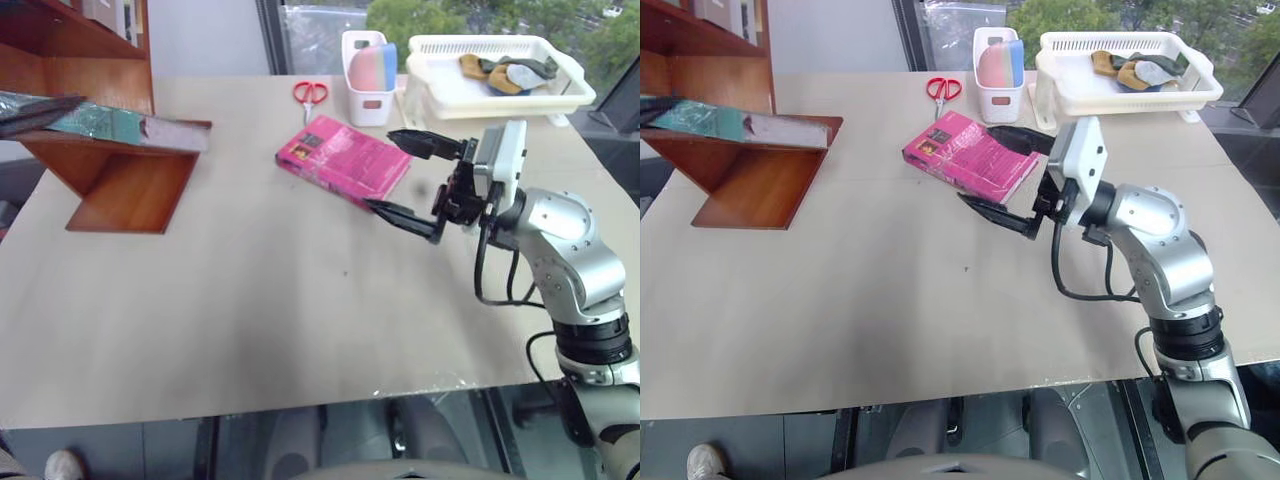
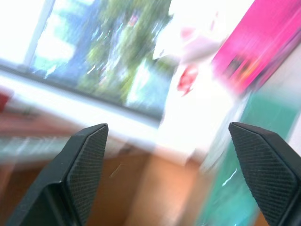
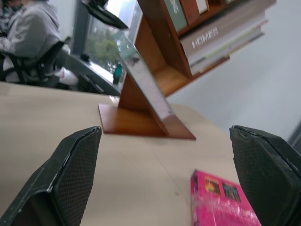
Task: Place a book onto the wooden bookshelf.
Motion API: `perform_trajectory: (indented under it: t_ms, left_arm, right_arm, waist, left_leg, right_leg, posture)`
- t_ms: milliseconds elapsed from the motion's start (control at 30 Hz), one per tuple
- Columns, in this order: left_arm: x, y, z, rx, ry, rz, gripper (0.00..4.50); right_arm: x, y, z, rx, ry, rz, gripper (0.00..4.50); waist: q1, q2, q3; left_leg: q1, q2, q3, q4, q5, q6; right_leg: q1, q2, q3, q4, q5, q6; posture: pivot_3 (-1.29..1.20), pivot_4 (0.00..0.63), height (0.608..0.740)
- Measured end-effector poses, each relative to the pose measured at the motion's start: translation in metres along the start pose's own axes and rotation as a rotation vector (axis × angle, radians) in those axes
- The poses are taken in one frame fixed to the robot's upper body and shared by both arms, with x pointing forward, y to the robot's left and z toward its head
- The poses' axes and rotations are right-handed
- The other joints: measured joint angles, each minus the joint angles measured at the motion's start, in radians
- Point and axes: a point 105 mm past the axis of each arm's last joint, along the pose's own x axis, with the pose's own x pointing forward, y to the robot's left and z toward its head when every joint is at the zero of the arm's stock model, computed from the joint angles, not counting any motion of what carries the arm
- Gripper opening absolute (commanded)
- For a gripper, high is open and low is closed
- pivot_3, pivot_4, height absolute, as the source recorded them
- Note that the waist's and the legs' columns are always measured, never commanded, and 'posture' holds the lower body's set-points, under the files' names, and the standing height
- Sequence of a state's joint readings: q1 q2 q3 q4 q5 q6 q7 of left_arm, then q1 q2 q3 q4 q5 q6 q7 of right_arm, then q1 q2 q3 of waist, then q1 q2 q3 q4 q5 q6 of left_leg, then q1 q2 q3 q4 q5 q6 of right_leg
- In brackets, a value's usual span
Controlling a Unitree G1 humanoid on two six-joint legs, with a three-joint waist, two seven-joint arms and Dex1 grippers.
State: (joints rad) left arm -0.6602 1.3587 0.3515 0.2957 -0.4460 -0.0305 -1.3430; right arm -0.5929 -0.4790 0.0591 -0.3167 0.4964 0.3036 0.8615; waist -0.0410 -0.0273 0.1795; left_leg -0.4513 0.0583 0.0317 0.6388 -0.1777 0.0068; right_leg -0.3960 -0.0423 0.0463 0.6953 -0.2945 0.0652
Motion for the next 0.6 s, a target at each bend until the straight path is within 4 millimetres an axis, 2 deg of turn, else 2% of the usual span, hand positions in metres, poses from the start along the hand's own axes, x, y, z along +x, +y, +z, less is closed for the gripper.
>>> perform_trajectory:
  t_ms: [33, 167, 267, 400, 433, 500, 600]
  left_arm:
    - [0.004, -0.007, 0.003, -0.035, -0.016, -0.029, 4.44]
    - [0.028, -0.053, 0.030, -0.286, -0.148, -0.151, 4.44]
    - [0.049, -0.087, 0.039, -0.491, -0.285, -0.133, 4.44]
    - [0.078, -0.162, 0.010, -0.810, -0.247, -0.141, 4.44]
    - [0.080, -0.171, 0.005, -0.842, -0.226, -0.133, 4.44]
    - [0.084, -0.188, -0.018, -0.838, -0.118, -0.027, 4.44]
    - [0.080, -0.201, -0.044, -0.804, -0.008, 0.066, 4.44]
  right_arm:
    - [-0.001, -0.001, -0.001, 0.001, 0.008, 0.000, 4.50]
    - [-0.008, -0.001, -0.010, 0.021, 0.047, -0.002, 4.50]
    - [-0.018, 0.002, -0.023, 0.047, 0.099, -0.005, 4.50]
    - [-0.046, 0.016, -0.053, 0.127, 0.251, -0.026, 4.50]
    - [-0.053, 0.018, -0.057, 0.131, 0.283, -0.030, 4.50]
    - [-0.083, 0.029, -0.075, 0.134, 0.437, -0.036, 4.50]
    - [-0.111, 0.039, -0.093, 0.155, 0.546, -0.111, 4.50]
  waist:
    - [0.001, 0.000, 0.000]
    - [0.001, 0.000, 0.000]
    - [0.005, 0.003, -0.002]
    - [0.006, 0.003, -0.001]
    - [0.006, 0.003, -0.001]
    - [0.012, 0.002, -0.002]
    - [0.022, 0.001, -0.003]
  left_leg:
    - [0.000, 0.000, 0.000, 0.000, 0.000, 0.000]
    - [0.001, 0.000, -0.001, 0.001, 0.000, 0.000]
    - [0.003, 0.000, -0.001, 0.001, 0.000, 0.000]
    - [0.002, -0.001, -0.001, 0.002, 0.000, 0.000]
    - [0.002, -0.001, -0.001, 0.001, 0.000, 0.000]
    - [0.003, -0.001, -0.001, 0.001, 0.000, 0.000]
    - [0.004, -0.001, 0.000, 0.001, 0.000, 0.000]
  right_leg:
    - [0.000, 0.000, 0.000, 0.001, 0.000, 0.000]
    - [0.001, 0.001, 0.000, 0.001, 0.000, 0.000]
    - [0.003, 0.000, 0.000, 0.001, 0.000, 0.000]
    - [0.003, 0.000, 0.001, 0.000, 0.000, 0.000]
    - [0.003, 0.000, 0.001, 0.000, 0.000, 0.000]
    - [0.004, 0.000, 0.001, 0.000, 0.000, -0.001]
    - [0.003, 0.001, 0.002, 0.000, 0.000, -0.001]
  posture:
    - [0.00, 0.150, 0.740]
    - [0.00, 0.150, 0.740]
    - [0.00, 0.150, 0.740]
    - [0.00, 0.150, 0.740]
    - [0.00, 0.150, 0.740]
    - [0.00, 0.150, 0.740]
    - [0.00, 0.150, 0.740]
